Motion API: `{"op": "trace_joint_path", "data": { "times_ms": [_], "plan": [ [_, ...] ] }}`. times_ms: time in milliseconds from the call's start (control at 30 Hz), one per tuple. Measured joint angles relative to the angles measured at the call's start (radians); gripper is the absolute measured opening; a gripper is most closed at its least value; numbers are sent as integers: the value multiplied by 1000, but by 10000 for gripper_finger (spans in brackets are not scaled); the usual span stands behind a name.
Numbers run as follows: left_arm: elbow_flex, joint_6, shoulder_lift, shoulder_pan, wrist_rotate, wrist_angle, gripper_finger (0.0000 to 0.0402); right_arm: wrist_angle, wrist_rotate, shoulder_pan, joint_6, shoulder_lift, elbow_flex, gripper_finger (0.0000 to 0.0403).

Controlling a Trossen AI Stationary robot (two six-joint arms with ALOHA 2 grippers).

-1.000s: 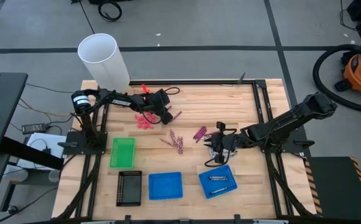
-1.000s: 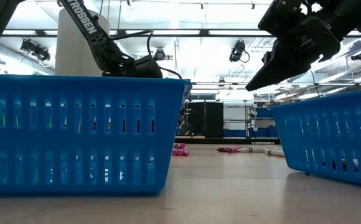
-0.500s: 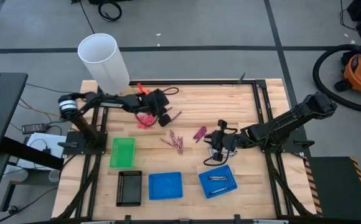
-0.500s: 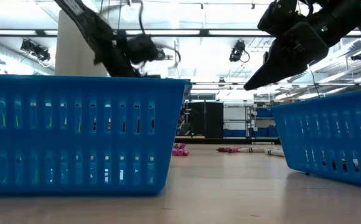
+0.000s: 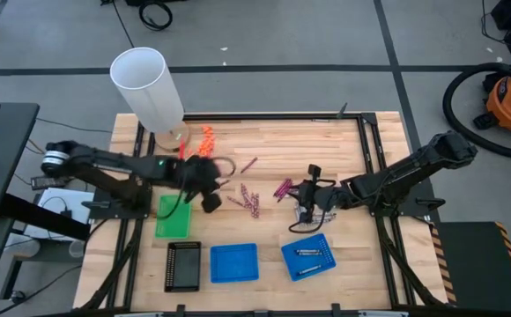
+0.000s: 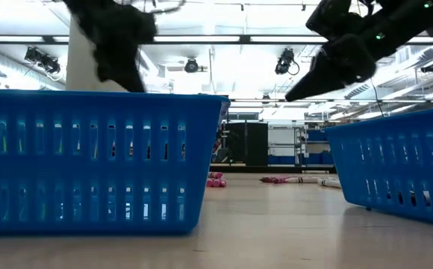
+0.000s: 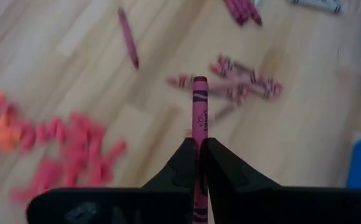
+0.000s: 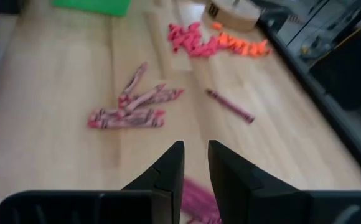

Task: Sort crayons
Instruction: Put the red crayon into the green basket

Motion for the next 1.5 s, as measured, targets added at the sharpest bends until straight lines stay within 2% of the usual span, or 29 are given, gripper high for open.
{"op": "trace_joint_path", "data": {
  "times_ms": [133,300,500,733,900,1133,1333,1500],
  "plan": [
    [1,-238,-30,-169,-108,-154,24,62,-18,-48,-78,-1,0,83],
    [1,-557,-35,-358,-199,-330,24,137,-132,-120,-146,-1,0,83],
    [-11,-871,-36,-533,-228,-463,24,196,-250,-185,-174,-1,1,83],
    [-158,-1142,-35,-643,-215,-457,25,232,-341,-214,-179,-1,1,83],
    [-258,-1218,-35,-657,-174,-390,25,233,-343,-214,-177,-1,1,83],
    [-399,-1228,-35,-649,-120,-165,25,233,-343,-214,-175,-1,1,83],
    [-421,-1237,-35,-649,-115,-134,35,233,-343,-214,-175,-1,1,83],
    [-420,-1239,-35,-649,-114,-131,77,233,-343,-214,-175,-1,1,83]
  ]
}}
